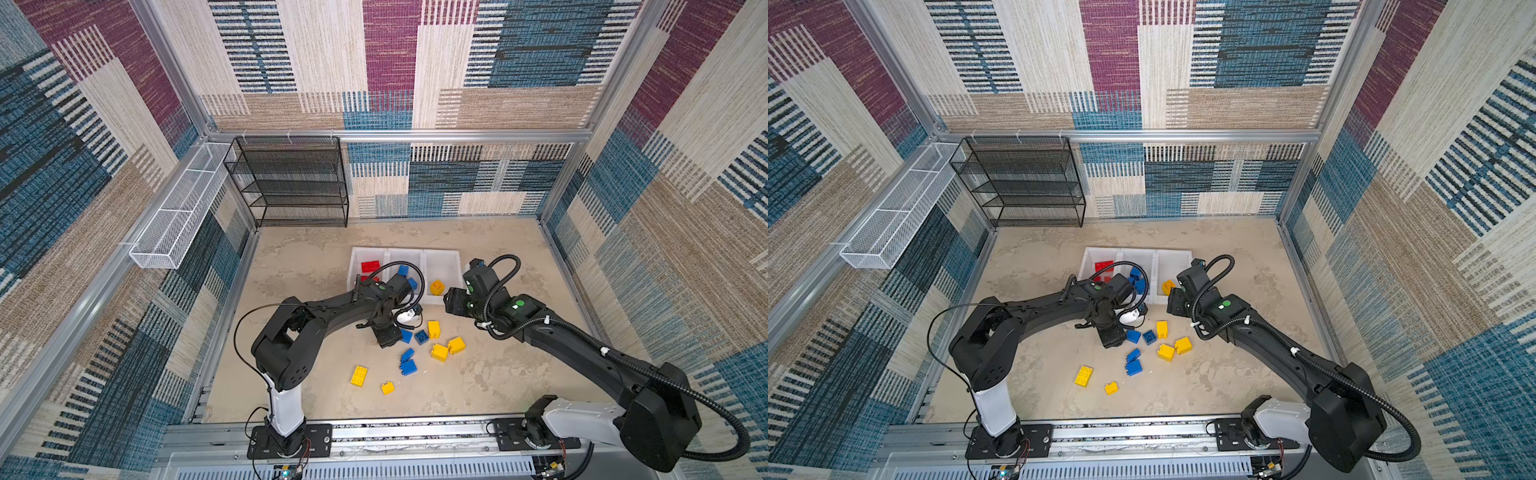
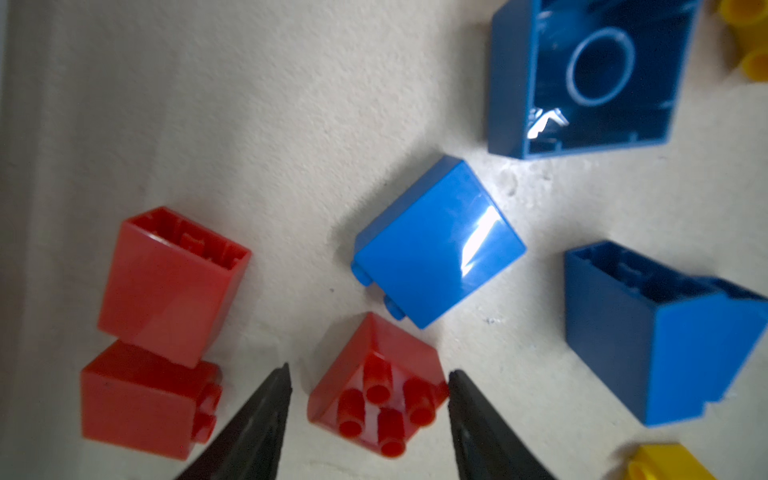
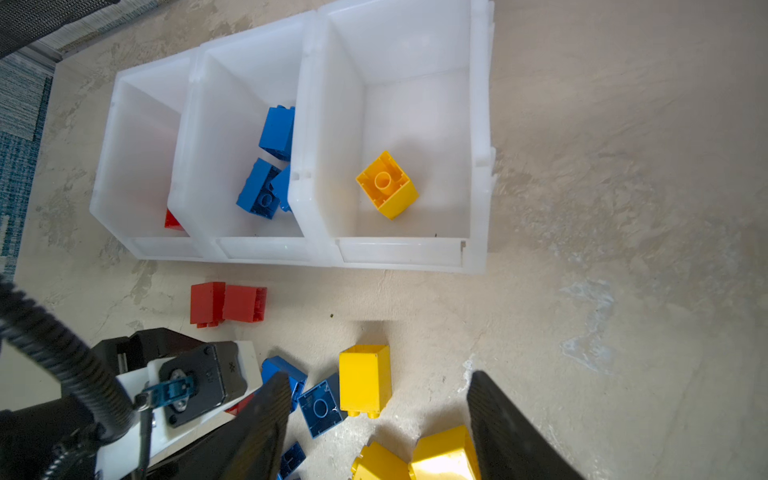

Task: Sort the legos into containers by color
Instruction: 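Lower the left gripper onto the small red 2x2 brick and grasp it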

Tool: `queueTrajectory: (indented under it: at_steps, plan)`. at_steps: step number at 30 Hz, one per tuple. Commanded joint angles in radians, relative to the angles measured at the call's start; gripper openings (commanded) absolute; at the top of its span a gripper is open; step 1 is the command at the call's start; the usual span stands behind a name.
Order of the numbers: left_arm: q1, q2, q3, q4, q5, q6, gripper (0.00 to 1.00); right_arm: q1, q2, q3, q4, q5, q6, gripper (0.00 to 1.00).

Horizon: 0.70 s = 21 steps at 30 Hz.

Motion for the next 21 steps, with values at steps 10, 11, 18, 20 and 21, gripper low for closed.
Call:
queueTrajectory:
  at_steps: [10,11,18,20,21]
  plan:
    - [-0.001,-0.005,0.0,-0.018,0.029,0.019,0.53,0.001,-0.03,-0.02,-0.002,0.007,0.017,0.7]
    - [-0.001,-0.004,0.0,-0.019,0.029,0.02,0.53,0.001,-0.031,-0.021,-0.001,0.007,0.017,0.7]
    - [-0.003,-0.006,-0.007,-0.021,0.035,0.015,0.48,0.001,-0.037,-0.028,-0.003,0.009,0.02,0.7]
    - [-0.005,-0.006,-0.011,-0.021,0.039,0.011,0.47,0.001,-0.038,-0.028,-0.001,0.009,0.02,0.7]
    - [-0.006,-0.004,-0.014,-0.02,0.037,0.009,0.46,0.0,-0.037,-0.028,-0.001,0.009,0.02,0.7]
